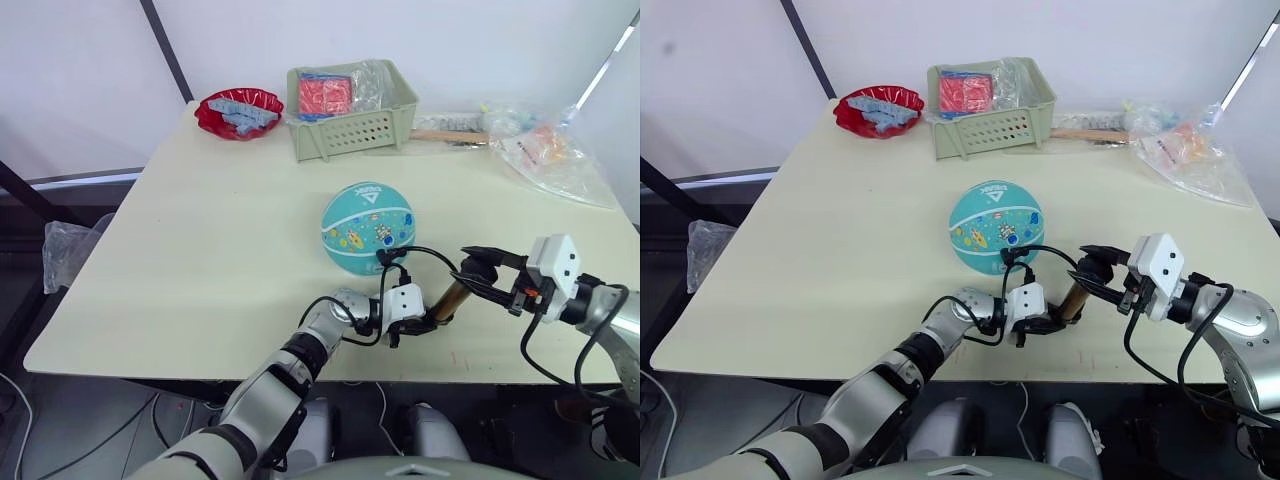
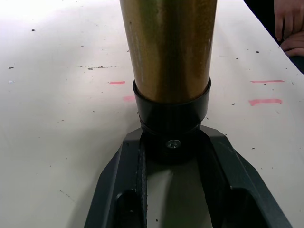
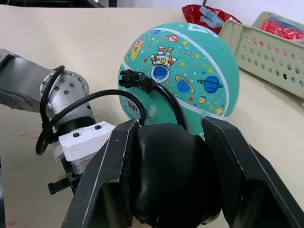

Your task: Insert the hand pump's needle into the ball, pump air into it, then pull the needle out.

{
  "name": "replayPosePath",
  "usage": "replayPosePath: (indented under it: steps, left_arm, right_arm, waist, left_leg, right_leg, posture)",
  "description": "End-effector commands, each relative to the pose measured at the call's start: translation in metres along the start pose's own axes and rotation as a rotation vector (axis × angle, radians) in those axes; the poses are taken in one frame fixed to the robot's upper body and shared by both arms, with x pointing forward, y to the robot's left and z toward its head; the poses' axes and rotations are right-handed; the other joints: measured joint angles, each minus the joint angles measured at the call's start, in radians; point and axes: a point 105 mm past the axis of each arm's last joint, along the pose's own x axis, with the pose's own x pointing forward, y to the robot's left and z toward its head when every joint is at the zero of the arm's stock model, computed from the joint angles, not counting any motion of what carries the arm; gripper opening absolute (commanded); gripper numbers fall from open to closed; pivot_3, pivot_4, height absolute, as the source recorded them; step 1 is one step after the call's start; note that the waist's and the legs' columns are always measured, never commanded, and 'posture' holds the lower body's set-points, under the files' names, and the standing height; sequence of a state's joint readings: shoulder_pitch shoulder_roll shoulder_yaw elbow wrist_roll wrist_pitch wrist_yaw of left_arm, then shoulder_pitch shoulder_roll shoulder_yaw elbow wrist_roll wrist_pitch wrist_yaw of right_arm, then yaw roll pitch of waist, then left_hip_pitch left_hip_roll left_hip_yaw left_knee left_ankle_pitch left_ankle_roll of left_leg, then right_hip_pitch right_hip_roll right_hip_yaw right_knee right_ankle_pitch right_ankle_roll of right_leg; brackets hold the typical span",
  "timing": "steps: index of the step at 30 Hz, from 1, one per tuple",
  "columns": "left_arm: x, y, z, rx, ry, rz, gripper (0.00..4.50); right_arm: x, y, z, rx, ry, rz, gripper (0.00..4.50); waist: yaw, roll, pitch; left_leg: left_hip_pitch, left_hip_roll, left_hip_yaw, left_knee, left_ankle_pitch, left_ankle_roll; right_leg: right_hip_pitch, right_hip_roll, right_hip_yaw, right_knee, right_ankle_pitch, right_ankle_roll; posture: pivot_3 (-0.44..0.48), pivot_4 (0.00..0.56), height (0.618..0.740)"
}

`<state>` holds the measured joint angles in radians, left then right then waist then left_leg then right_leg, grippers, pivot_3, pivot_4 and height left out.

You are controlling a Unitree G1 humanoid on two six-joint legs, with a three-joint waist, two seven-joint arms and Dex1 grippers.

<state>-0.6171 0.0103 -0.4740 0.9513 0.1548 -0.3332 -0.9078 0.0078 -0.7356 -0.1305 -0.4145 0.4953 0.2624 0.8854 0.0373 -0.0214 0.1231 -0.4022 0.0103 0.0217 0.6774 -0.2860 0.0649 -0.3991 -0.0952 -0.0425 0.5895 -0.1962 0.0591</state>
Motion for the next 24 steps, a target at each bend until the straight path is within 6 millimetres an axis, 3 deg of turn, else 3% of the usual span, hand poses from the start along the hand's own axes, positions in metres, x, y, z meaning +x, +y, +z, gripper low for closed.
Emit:
replayPosePath:
  steps: [1,14,24]
  left_arm:
    - [-0.016,-0.026,-0.065,-0.142,0.234,-0.037,1.08]
    - [-0.015,-0.027,-0.065,-0.139,0.233,-0.043,1.08]
    - [-0.015,-0.027,-0.065,-0.143,0.232,-0.041,1.08]
  right_arm:
    - [-0.004,-0.006,0.023,0.015,-0.04,0.007,1.58]
    - [-0.03,-0.039,0.09,-0.024,-0.109,-0.055,1.58]
    - [-0.039,-0.046,0.122,-0.111,-0.119,-0.064,1.58]
  waist:
    - [0.0,0.001,0.001]
    - [0.001,0.006,0.01]
    - [0.002,0.006,0.009]
  left_leg:
    - [0.0,0.0,0.0,0.0,0.0,0.0]
    - [-0.002,0.0,0.0,0.0,0.001,0.002]
    - [-0.006,0.0,0.0,0.0,0.002,0.003]
  right_leg:
    - [0.0,0.0,0.0,0.0,0.0,0.0]
    - [-0.001,-0.001,0.0,0.0,0.0,0.0]
    - [-0.005,-0.001,0.0,0.0,0.0,0.0]
  posture:
    - [0.0,0.15,0.738]
    - [0.0,0.15,0.738]
    - [0.0,0.15,0.738]
